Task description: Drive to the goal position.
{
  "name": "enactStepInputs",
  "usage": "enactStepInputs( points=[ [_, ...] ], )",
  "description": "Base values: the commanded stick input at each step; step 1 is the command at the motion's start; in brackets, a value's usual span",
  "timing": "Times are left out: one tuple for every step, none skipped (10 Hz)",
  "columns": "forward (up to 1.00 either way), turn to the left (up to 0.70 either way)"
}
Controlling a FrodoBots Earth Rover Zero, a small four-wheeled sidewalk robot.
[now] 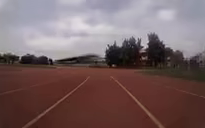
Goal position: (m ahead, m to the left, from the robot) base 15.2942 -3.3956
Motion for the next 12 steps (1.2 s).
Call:
enactStepInputs(
  points=[
    [0.45, 0.27],
    [0.45, 0.27],
    [0.45, 0.25],
    [0.45, 0.20],
    [0.45, 0.00],
    [0.45, 0.00],
    [0.45, 0.00],
    [0.45, 0.00],
    [0.45, 0.00],
    [0.45, 0.00],
    [0.45, 0.00],
    [0.45, 0.00]
  ],
)
